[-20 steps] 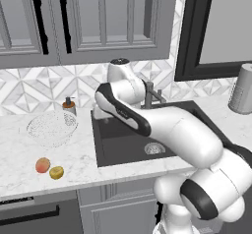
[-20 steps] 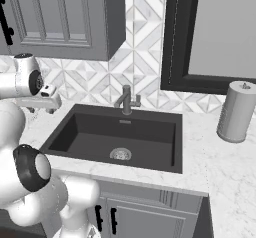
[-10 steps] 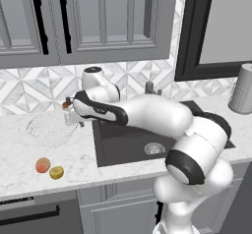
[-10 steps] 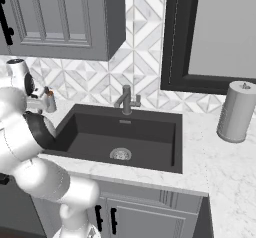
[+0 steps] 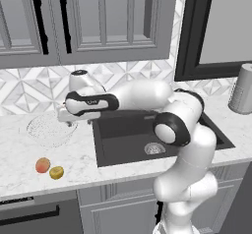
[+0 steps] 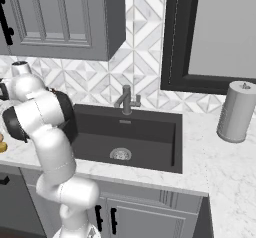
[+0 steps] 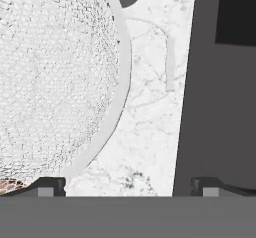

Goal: Put the colander in the sink, put the kiwi, peach in the colander, and turn on the sink faucet and pour water over the colander.

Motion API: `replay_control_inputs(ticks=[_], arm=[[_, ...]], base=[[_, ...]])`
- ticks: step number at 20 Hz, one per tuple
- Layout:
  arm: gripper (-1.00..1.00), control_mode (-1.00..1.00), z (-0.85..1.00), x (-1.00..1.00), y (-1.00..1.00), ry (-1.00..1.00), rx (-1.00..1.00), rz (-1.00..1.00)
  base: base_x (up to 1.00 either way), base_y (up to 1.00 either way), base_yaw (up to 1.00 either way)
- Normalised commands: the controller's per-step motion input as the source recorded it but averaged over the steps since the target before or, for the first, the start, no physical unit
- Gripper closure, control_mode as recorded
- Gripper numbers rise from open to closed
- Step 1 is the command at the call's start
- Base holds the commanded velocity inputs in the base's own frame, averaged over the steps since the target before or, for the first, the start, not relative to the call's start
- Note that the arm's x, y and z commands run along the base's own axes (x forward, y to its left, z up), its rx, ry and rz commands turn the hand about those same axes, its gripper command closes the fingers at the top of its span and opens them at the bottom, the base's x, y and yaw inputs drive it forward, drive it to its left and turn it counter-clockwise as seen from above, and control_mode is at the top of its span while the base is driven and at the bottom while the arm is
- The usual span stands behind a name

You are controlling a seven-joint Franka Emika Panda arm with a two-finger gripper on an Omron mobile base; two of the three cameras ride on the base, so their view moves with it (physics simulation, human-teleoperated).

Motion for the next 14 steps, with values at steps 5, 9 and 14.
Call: replay_control_inputs(ticks=[5,9,14], arm=[[-1.0,-1.0,-0.49,0.41,0.5,0.03,0.0,0.0],[-1.0,-1.0,-0.32,0.28,0.47,0.02,0.0,0.0],[-1.0,-1.0,-0.17,0.12,0.1,0.0,0.0,-0.02]], base=[[0.0,0.0,0.0],[0.0,0.0,0.0],[0.0,0.0,0.0]])
